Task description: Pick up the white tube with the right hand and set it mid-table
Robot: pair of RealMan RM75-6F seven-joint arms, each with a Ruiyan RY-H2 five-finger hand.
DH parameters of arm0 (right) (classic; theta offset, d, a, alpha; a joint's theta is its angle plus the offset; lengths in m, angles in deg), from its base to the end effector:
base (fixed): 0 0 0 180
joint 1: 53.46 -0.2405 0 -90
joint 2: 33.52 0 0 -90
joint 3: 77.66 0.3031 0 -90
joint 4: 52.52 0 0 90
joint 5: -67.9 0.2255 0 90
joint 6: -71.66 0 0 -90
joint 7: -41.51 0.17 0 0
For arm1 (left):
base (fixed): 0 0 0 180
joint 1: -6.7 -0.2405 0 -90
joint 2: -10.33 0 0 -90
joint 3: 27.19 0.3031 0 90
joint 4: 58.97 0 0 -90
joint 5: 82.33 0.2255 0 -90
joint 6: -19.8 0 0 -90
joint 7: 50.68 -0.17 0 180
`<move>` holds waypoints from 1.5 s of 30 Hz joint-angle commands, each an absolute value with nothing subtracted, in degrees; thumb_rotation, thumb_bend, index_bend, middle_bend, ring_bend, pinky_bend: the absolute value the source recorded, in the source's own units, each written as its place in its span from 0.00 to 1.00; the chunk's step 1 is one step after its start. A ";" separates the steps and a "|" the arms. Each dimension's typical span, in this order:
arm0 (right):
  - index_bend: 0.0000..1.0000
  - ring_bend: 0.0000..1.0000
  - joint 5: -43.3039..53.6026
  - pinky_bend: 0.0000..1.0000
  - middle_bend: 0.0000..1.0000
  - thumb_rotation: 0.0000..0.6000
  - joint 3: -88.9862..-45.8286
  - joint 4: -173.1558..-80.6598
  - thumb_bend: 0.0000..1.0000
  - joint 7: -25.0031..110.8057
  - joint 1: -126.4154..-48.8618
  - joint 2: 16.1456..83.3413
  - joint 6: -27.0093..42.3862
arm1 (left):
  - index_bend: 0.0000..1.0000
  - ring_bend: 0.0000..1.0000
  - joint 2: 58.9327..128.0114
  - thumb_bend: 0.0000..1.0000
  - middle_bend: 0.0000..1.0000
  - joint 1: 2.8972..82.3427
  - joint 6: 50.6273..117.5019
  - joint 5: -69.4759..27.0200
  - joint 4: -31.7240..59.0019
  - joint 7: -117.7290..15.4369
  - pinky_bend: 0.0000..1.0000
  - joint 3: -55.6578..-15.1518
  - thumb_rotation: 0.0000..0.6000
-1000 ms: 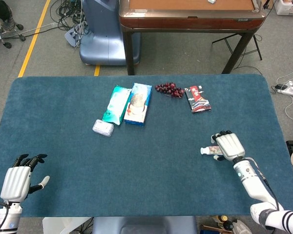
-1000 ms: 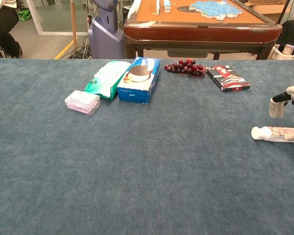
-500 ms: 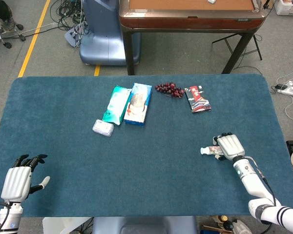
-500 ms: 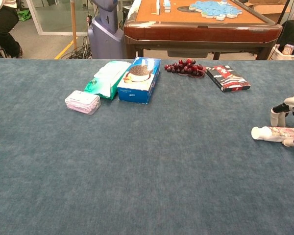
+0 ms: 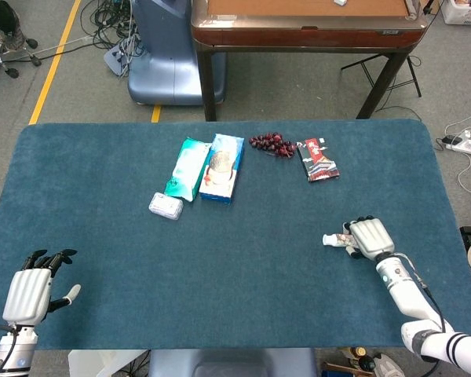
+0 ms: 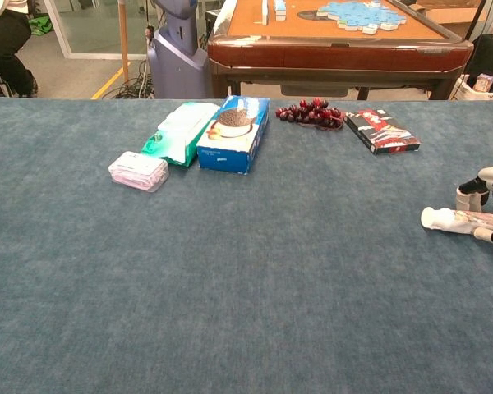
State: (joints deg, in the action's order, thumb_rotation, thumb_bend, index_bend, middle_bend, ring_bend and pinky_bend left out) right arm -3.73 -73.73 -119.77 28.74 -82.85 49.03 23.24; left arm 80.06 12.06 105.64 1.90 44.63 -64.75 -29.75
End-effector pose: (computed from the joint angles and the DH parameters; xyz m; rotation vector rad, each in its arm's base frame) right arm -0.3702 -0.3700 0.0164 1.8023 -0.9085 0.4622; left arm -0.3080 0.2087 0.1186 -1.3736 -0.9525 -0.9359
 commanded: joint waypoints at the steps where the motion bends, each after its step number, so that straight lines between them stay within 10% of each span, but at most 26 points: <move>1: 0.55 0.35 -4.35 0.30 0.57 1.00 -73.58 -120.57 0.59 29.86 -82.94 48.61 22.66 | 0.26 0.37 79.97 0.20 0.39 12.16 105.40 1.78 44.67 -64.71 0.14 -29.76 1.00; 17: 0.78 0.57 -4.18 0.36 0.73 1.00 -70.67 -131.50 0.86 32.38 -90.01 41.71 30.68 | 0.26 0.37 73.81 0.20 0.41 18.54 97.04 3.90 45.25 -63.04 0.14 -31.15 1.00; 45: 0.81 0.62 -9.26 0.37 0.75 1.00 -66.12 -149.50 0.87 25.89 -113.25 32.96 46.18 | 0.14 0.41 67.79 0.20 0.48 43.29 70.63 17.59 43.11 -52.88 0.14 -30.75 1.00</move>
